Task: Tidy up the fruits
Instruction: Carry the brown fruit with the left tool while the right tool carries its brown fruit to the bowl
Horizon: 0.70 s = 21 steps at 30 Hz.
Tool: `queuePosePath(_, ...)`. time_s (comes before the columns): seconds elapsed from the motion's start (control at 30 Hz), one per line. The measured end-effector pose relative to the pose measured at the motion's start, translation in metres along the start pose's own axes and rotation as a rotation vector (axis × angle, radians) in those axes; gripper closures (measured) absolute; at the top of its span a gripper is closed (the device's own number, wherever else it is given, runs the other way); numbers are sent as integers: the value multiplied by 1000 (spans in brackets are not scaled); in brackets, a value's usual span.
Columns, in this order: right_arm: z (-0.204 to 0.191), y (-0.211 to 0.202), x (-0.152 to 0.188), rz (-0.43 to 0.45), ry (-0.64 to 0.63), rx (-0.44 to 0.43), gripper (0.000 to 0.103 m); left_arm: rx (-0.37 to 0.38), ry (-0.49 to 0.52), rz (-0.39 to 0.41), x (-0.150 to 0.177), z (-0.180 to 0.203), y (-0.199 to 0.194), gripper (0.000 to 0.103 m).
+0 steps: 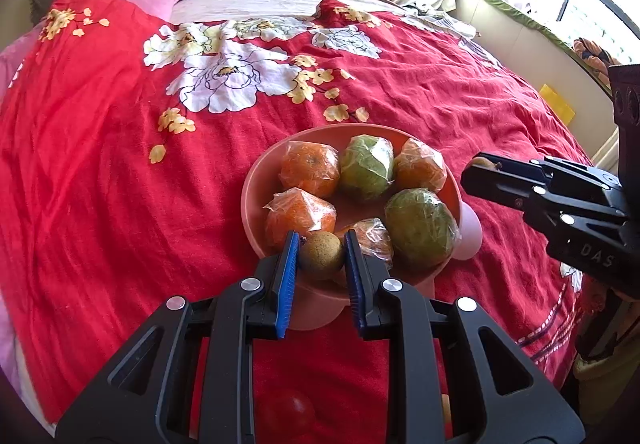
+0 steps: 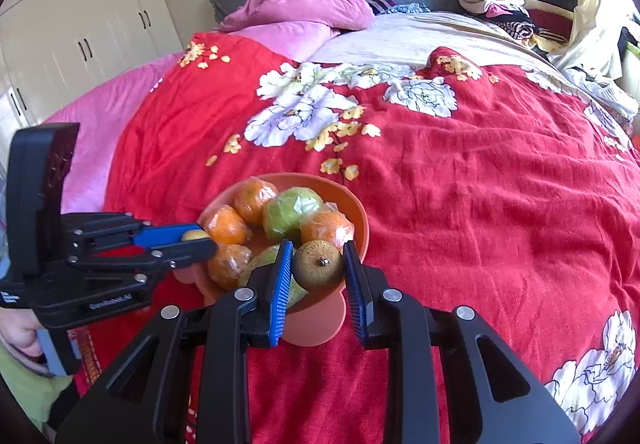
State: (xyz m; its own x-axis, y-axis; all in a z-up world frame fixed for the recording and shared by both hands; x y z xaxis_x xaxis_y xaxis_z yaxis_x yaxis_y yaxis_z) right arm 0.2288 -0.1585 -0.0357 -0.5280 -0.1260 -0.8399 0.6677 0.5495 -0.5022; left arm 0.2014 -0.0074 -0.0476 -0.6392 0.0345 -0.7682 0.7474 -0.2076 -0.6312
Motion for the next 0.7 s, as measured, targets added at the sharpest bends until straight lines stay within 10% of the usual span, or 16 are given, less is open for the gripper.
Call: queuePosePath(0.7,-3,8,5,-1,10,-5,77,-1,-4,1,0,-2,0,87)
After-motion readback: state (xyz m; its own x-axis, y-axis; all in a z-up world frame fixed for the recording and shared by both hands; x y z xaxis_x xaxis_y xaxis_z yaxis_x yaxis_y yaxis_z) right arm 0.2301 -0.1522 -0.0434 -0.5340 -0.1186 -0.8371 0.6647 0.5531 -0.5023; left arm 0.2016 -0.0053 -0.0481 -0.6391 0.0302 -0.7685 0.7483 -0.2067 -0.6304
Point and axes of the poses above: each gripper's, at about its wrist camera, not at the fingertips, and y roughly the way its jaws point, z to its right, x to its underside, the point moved 4 cm from there along y, roughly the way its jaws point, and after that the axes turned 14 degrees about z, right-handed, at the moved point
